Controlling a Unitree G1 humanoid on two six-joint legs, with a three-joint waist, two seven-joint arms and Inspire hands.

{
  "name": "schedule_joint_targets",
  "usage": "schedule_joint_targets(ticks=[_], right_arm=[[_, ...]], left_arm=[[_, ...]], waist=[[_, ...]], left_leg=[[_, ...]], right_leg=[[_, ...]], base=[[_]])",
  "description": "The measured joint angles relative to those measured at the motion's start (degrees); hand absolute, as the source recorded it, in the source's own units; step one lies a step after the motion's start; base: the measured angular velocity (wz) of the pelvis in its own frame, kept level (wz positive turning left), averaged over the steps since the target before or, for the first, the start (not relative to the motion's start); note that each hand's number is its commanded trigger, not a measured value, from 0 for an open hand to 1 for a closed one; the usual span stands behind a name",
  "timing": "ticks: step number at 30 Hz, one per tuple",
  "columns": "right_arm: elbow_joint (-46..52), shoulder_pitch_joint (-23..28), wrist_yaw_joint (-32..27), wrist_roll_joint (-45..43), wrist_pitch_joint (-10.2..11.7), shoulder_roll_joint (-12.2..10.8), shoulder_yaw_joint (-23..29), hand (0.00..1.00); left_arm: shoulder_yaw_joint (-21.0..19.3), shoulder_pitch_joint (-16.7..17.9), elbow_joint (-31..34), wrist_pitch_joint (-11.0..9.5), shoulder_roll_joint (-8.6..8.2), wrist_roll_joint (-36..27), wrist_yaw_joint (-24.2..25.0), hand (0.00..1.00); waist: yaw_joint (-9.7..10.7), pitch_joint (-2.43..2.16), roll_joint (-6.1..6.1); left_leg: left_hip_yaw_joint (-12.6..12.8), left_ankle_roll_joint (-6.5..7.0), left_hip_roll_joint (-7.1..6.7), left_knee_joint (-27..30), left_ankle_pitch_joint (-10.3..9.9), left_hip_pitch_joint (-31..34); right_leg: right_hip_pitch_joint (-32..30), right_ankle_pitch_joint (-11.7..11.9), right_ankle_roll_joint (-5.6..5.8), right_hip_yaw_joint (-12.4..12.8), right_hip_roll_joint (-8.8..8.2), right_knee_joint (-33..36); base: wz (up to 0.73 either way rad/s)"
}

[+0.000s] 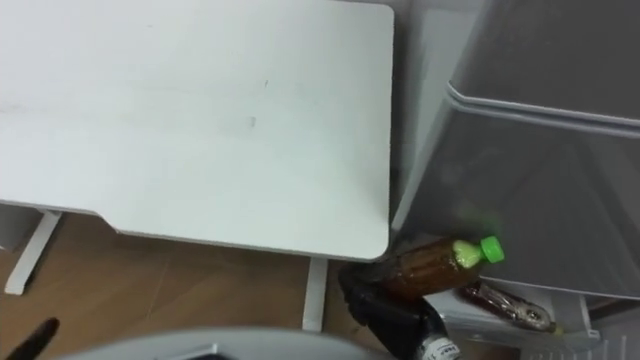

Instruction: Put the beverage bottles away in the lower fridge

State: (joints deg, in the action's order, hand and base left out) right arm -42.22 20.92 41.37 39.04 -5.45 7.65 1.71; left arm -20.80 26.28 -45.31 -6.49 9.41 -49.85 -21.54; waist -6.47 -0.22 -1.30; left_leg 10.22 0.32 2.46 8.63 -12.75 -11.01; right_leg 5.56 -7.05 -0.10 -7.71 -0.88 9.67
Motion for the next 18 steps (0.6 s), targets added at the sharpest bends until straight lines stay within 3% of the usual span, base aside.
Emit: schedule_joint_targets(ticks=[4, 6, 10, 14, 18], right_arm=[[-3.2, -0.8, -1.3, 5.3, -0.8, 0.2, 0.2, 1.00], [-6.4, -2.5, -1.6, 5.9, -1.0, 0.6, 1.0, 1.00], [-9.5, -3.2, -3.4, 8.7, -1.2, 2.1, 1.4, 1.00], [-15.2, -3.8, -4.4, 10.7, -1.6, 3.8, 1.4, 1.00], [-17.4, -4.1, -5.0, 13.2, -1.5, 3.4, 1.1, 1.00]], left_arm=[[1.7, -0.3, -7.0, 1.6, 0.02, 3.5, 3.0, 0.00], [3.5, -0.5, -9.9, 3.7, 0.03, 7.7, 5.4, 0.00], [7.2, -1.1, -12.3, 5.4, 0.19, 13.2, 8.8, 0.00], [11.5, -3.1, -13.3, 7.2, 0.32, 24.9, 11.9, 0.00], [14.8, -5.9, -14.5, 8.9, 0.32, 34.8, 13.7, 0.00]], waist=[[0.2, 0.00, 0.05], [1.7, -0.03, 0.37], [2.6, -0.10, 0.73], [3.5, -0.07, 1.16], [5.0, -0.04, 1.84]], left_leg=[[0.6, -0.01, 0.09, -0.1, 0.0, 0.0], [0.7, -0.01, 0.04, 0.0, 0.0, 0.4], [0.5, 0.08, -0.10, 0.1, -0.1, 1.4], [0.9, 0.02, -0.12, 0.0, -0.1, 1.9], [1.3, -0.27, 0.05, 0.0, -0.5, 2.0]], right_leg=[[-0.5, 0.0, 0.01, 0.5, 0.11, 0.4], [-0.9, -0.1, 0.01, 0.6, 0.10, 0.5], [-2.0, -0.3, 0.06, 0.6, -0.02, 1.1], [-2.7, -0.3, 0.08, 0.7, 0.16, 1.2], [-2.9, -0.5, -0.10, 1.1, 0.62, 1.0]], base=[[-0.07], [0.00], [0.02], [-0.01], [-0.05]])
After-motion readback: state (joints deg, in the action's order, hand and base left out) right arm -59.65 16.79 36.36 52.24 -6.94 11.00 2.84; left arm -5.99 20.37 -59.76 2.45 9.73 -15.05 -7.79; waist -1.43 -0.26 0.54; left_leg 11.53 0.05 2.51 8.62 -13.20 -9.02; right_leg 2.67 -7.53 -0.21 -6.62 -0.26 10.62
